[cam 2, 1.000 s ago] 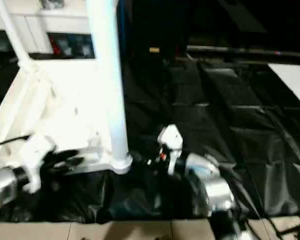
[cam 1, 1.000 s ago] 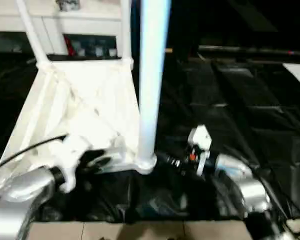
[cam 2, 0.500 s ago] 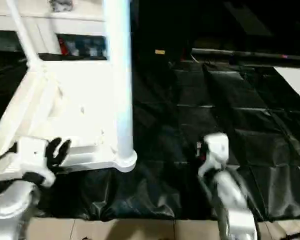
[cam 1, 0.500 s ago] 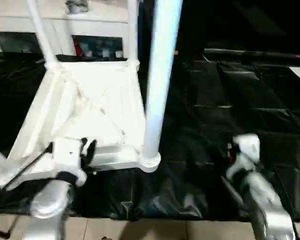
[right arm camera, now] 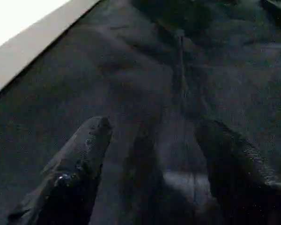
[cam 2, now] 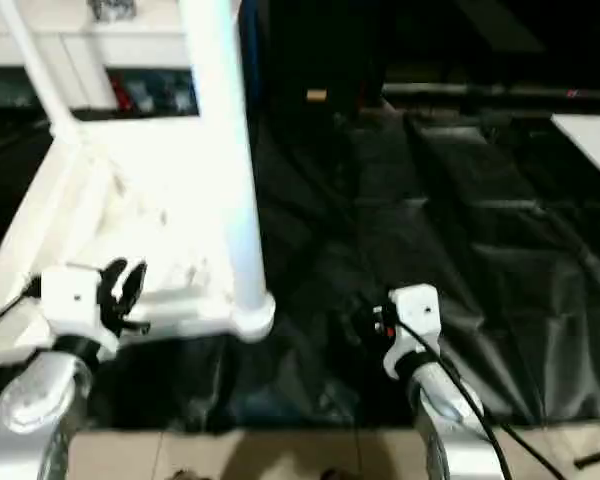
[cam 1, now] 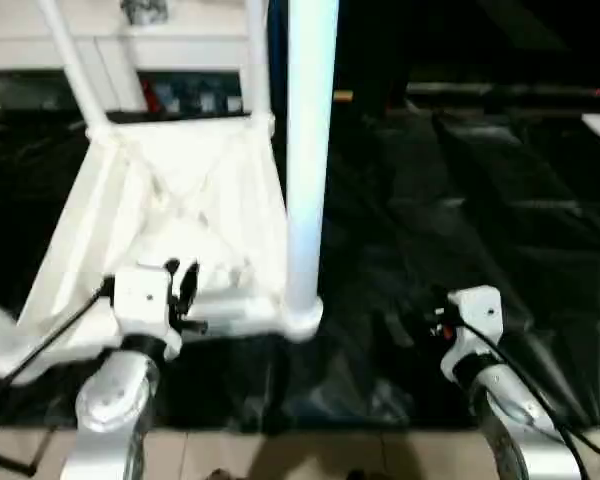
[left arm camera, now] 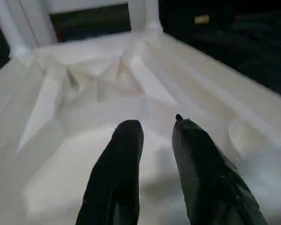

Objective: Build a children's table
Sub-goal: Rotate leg to tighten

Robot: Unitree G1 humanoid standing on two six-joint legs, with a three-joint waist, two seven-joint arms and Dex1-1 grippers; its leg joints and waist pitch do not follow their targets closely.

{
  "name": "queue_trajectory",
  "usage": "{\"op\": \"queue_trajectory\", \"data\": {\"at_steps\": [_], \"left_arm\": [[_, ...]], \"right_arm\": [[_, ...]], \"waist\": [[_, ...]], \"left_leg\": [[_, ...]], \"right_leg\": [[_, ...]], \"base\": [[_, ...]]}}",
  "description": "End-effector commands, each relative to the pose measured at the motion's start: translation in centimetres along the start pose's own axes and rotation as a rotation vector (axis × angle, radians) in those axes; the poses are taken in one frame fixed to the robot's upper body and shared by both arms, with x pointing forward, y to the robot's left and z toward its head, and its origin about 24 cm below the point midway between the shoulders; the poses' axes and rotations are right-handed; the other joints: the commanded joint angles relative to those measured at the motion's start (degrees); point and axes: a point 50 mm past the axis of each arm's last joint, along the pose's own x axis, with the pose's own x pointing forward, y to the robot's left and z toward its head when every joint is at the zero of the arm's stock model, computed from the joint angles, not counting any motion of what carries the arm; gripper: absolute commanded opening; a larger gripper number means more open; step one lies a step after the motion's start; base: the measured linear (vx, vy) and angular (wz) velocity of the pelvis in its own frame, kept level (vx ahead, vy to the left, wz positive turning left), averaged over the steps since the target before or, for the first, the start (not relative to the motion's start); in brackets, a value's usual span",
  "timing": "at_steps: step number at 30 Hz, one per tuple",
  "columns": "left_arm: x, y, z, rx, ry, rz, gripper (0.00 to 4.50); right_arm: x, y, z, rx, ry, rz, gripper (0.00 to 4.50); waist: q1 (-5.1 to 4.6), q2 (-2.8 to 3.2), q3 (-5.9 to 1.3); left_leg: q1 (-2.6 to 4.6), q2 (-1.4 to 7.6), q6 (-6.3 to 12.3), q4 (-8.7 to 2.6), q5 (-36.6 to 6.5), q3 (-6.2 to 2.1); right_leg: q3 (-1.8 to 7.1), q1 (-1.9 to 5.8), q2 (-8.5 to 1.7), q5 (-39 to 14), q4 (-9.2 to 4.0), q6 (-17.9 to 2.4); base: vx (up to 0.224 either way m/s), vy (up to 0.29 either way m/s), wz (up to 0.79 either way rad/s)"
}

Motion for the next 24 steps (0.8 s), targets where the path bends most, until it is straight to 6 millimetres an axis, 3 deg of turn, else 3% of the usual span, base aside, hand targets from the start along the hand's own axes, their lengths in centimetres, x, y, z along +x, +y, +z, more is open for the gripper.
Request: {"op": "queue_trajectory", "data": {"at_steps": [1,2,3,4,5,6,7,8,9,10,11,12,13,14,15,16,17,18,19,20,22,24], "left_arm": [[-0.4,-0.1,0.0,-0.009,-0.018,-0.005,1.35],[-0.4,-0.1,0.0,-0.009,-0.021,-0.007,1.35],[-0.4,0.0,0.0,-0.007,-0.023,-0.007,1.35],[-0.5,-0.1,0.0,-0.012,-0.021,-0.007,1.35],[-0.5,0.1,-0.2,-0.015,-0.013,0.003,1.35],[-0.6,0.2,-0.4,-0.02,-0.009,0.013,1.35],[-0.6,0.4,-0.6,-0.019,-0.001,0.025,1.39],[-0.9,0.7,-0.7,0.01,-0.003,0.068,1.39],[-0.9,0.7,-0.7,0.01,-0.003,0.068,1.64],[-0.9,0.9,-0.7,0.017,-0.008,0.081,1.7],[-1.1,1.2,-0.7,0.009,0.003,0.109,1.71],[-1.3,1.6,-0.5,0.008,-0.006,0.143,1.78],[-1.5,1.8,-0.4,0.016,-0.006,0.169,1.78],[-1.7,2.3,-0.3,0.024,-0.003,0.197,2.06],[-2.0,2.6,-0.2,0.026,-0.01,0.225,2.14],[-2.4,2.9,-0.2,0.031,-0.016,0.255,2.16],[-3.1,3.6,0.1,0.032,-0.031,0.322,2.16],[-3.3,3.9,0.2,0.034,-0.03,0.356,2.17],[-3.7,4.3,0.1,0.04,-0.019,0.396,2.26],[-3.8,4.4,0.1,0.041,-0.017,0.41,2.55],[-4.1,5.0,0.0,0.044,-0.008,0.473,2.57],[-4.4,5.8,0.0,0.035,-0.001,0.547,2.79]], "right_arm": [[-0.5,0.1,0.1,-0.018,-0.003,0.019,3.29],[-0.5,0.2,0.1,-0.019,-0.002,0.025,3.29],[-0.5,0.3,0.0,-0.018,-0.001,0.028,3.29],[-0.4,0.3,0.0,-0.029,0.0,0.037,3.29],[-0.3,0.5,-0.1,-0.036,0.0,0.045,3.29],[-0.2,0.4,-0.1,-0.03,-0.001,0.048,3.29],[-0.1,0.5,-0.2,-0.02,-0.002,0.052,3.57],[-0.1,0.7,0.1,-0.006,-0.014,0.089,3.64],[-0.1,0.7,0.1,-0.006,-0.014,0.089,3.64],[0.0,0.9,0.2,-0.005,-0.018,0.105,3.69],[0.0,1.3,0.5,0.009,-0.031,0.152,3.83],[-0.1,1.6,0.7,0.007,-0.04,0.199,4.07],[-0.2,1.8,0.8,0.004,-0.046,0.227,4.07],[-0.1,2.0,0.9,0.003,-0.05,0.257,4.16],[-0.1,2.2,0.9,0.002,-0.051,0.285,4.16],[-0.3,2.4,0.9,0.01,-0.052,0.321,4.4],[-0.5,2.9,1.1,0.014,-0.052,0.403,4.4],[-0.5,3.2,1.1,0.022,-0.049,0.445,4.47],[-0.6,3.7,1.2,0.026,-0.048,0.496,4.5],[-0.6,3.9,1.2,0.027,-0.048,0.513,4.5],[-0.5,4.4,1.3,0.032,-0.047,0.584,4.5],[-0.3,5.2,1.6,0.034,-0.047,0.658,4.5]], "waist": [[-2.35,1.64,0.87],[3.71,1.16,1.62],[6.18,2.54,1.24],[6.4,1.08,-0.74],[4.5,-3.67,-0.02],[5.06,-2.05,0.18],[6.06,-2.11,1.24],[6.62,-0.92,1.23],[6.9,-0.09,0.21],[5.75,0.17,-0.05],[5.75,0.77,-0.88],[5.77,1.22,-1.02],[5.41,1.06,-1.05],[5.26,0.47,-1.17],[5.09,0.77,-1.12],[4.53,0.11,-1.18],[4.2,-0.82,-0.96],[4.16,-1.02,-1.14],[4.03,-0.58,-0.83],[3.58,-0.51,-0.9],[3.39,-1.28,-1.04],[3.48,-1.26,-1.18]], "left_leg": [[4.99,1.37,1.17,-6.19,-46.62,-0.56],[-5.06,4.69,-3.82,-13.8,-57.77,1.65],[-4.33,3.24,-4.61,-14.35,-59.08,4.59],[-0.96,4.0,-2.42,-9.84,-44.86,5.53],[6.82,-0.08,-3.78,6.02,-23.68,2.08],[3.8,-1.28,-0.15,6.38,-10.42,-1.4],[0.64,-2.27,0.76,5.06,-2.07,-2.91],[3.49,-0.56,-1.63,0.86,-8.85,-3.02],[5.51,0.17,-2.04,-0.63,-12.41,-2.91],[5.94,1.07,-2.04,-3.14,-18.6,-2.76],[5.25,1.17,-0.71,-3.97,-15.85,-2.56],[5.31,1.43,-0.04,-4.4,-14.77,-2.66],[4.75,1.54,1.0,-5.07,-13.73,-2.72],[4.21,1.23,1.79,-5.39,-12.74,-2.61],[4.38,1.16,1.85,-5.51,-13.56,-2.53],[4.2,1.22,2.21,-5.77,-14.11,-2.62],[4.14,1.18,2.35,-6.0,-14.55,-2.29],[4.24,1.26,2.57,-6.02,-14.84,-2.33],[4.53,1.45,2.43,-6.34,-16.78,-2.33],[4.42,1.45,2.0,-6.58,-17.24,-2.5],[4.51,1.57,1.73,-6.85,-16.88,-2.58],[4.69,1.51,1.39,-6.81,-16.55,-2.5]], "right_leg": [[-7.79,0.31,3.02,-47.35,-7.47,5.53],[-3.04,9.87,1.16,-26.43,14.25,-1.54],[-3.53,9.12,1.93,-25.27,14.41,-2.65],[3.87,9.06,-0.16,-34.42,14.52,-0.82],[8.25,0.01,-8.15,-66.18,-2.93,4.17],[11.21,2.99,-9.44,-65.53,-3.39,2.16],[9.6,6.37,-7.51,-56.72,-2.41,0.85],[8.52,5.32,-5.49,-48.41,-0.63,-2.36],[7.83,4.83,-3.86,-41.98,0.38,-4.0],[6.98,5.38,-1.87,-30.48,1.7,-6.88],[6.91,6.81,-1.96,-20.11,2.07,-8.35],[6.75,6.98,-2.19,-17.2,1.89,-8.6],[6.35,7.74,-2.47,-13.11,1.73,-8.8],[6.12,8.19,-2.59,-10.11,1.6,-8.34],[6.22,7.89,-2.62,-10.2,1.3,-8.2],[6.1,8.39,-2.97,-10.38,1.23,-8.41],[6.06,8.15,-2.82,-11.05,0.6,-7.95],[6.05,8.31,-2.97,-10.88,0.79,-8.23],[6.06,7.98,-3.09,-12.51,0.32,-8.24],[6.06,8.25,-3.11,-12.45,0.22,-8.05],[5.85,8.47,-3.09,-10.66,0.09,-7.75],[5.84,8.26,-3.02,-8.64,0.1,-7.59]], "base": [[-0.096,0.034,-0.14],[0.0,0.0,0.0],[0.0,0.0,0.0],[-0.063,-0.116,0.13],[-0.01,-0.126,-0.05],[-0.01,-0.126,-0.05],[0.0,0.0,0.0],[-0.095,0.009,0.25],[-0.095,0.009,0.25],[-0.116,-0.006,0.29],[-0.052,0.024,0.11],[-0.052,0.024,0.11],[-0.012,0.055,0.0],[0.0,0.0,0.0],[-0.008,0.063,-0.04],[-0.002,0.06,-0.03],[0.0,0.084,-0.04],[0.005,0.055,-0.04],[0.0,0.0,0.0],[0.0,0.0,0.0],[0.0,0.0,0.0],[0.0,0.0,0.0]]}}
